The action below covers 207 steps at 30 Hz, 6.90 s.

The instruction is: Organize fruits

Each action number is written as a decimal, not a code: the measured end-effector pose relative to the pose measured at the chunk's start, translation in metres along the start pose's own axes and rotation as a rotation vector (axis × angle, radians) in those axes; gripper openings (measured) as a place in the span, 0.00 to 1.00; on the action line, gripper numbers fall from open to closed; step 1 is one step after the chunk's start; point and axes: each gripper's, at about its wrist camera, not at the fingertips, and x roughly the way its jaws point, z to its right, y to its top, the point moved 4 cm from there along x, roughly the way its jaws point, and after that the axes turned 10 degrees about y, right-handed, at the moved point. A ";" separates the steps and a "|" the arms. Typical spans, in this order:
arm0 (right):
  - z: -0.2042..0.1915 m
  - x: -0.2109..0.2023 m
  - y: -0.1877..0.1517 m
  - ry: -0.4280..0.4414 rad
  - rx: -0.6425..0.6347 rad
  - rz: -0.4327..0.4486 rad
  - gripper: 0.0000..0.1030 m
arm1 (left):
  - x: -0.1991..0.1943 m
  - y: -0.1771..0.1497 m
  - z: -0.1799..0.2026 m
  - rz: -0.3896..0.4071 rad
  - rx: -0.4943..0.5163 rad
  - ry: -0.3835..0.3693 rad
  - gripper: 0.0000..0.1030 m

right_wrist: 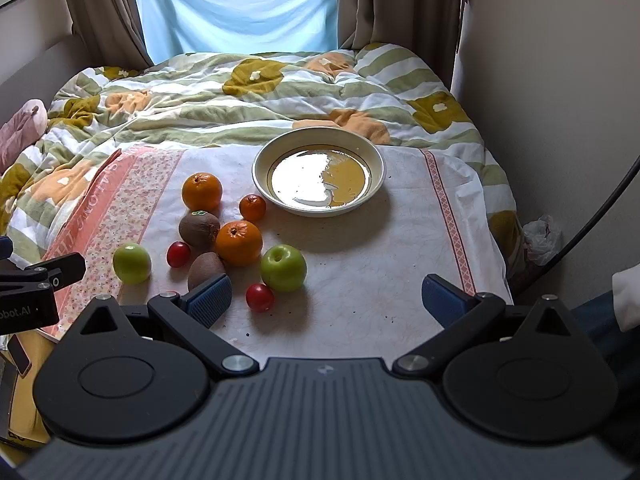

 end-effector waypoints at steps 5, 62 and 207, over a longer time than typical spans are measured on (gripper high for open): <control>0.000 0.000 0.001 -0.001 0.000 -0.001 1.00 | 0.001 0.000 0.000 0.000 0.000 0.001 1.00; 0.006 -0.008 0.004 -0.003 -0.006 0.006 1.00 | -0.009 0.001 0.006 0.018 0.004 0.005 1.00; 0.113 0.191 0.165 0.082 -0.140 -0.091 0.53 | 0.177 0.148 0.124 -0.005 0.118 -0.174 0.57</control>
